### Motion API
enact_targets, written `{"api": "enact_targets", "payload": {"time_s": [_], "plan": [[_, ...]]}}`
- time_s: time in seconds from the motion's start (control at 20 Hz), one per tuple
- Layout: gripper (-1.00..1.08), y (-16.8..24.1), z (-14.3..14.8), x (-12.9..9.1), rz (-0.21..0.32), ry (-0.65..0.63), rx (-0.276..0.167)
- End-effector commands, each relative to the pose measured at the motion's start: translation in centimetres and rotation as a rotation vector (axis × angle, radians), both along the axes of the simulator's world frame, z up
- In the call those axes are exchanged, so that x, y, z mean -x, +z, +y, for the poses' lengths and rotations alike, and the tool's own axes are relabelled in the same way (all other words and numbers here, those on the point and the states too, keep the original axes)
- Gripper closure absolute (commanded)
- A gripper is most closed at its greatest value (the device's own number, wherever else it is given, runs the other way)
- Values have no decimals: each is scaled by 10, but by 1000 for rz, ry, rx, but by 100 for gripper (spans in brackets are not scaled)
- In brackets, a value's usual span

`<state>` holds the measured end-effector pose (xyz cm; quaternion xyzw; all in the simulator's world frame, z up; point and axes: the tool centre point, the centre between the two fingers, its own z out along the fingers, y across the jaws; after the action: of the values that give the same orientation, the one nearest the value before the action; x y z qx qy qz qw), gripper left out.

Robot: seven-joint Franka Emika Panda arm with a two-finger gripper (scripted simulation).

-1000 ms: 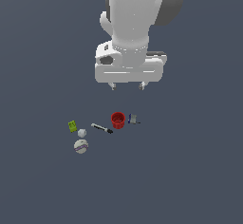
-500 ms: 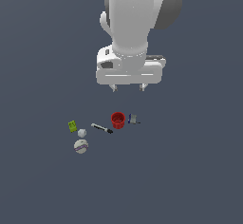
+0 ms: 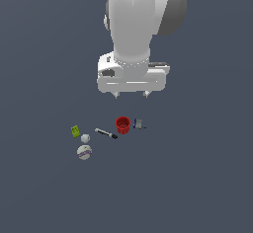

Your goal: Pick up a designated object from a clutter of objects.

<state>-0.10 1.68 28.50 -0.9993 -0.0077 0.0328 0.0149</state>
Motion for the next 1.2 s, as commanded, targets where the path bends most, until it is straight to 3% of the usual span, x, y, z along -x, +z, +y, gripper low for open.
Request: {"api": "enact_targets", "payload": {"time_s": [0.0,0.4,0.8,1.15], "plan": [[-92,-6,-7,-7,-3,5,-1],[-92,-42,-46,-43,-20,35,-5],[-92,-104,-112,-82,-44,82,1],[-92,-157,-165,-100,-59,120,12]]}}
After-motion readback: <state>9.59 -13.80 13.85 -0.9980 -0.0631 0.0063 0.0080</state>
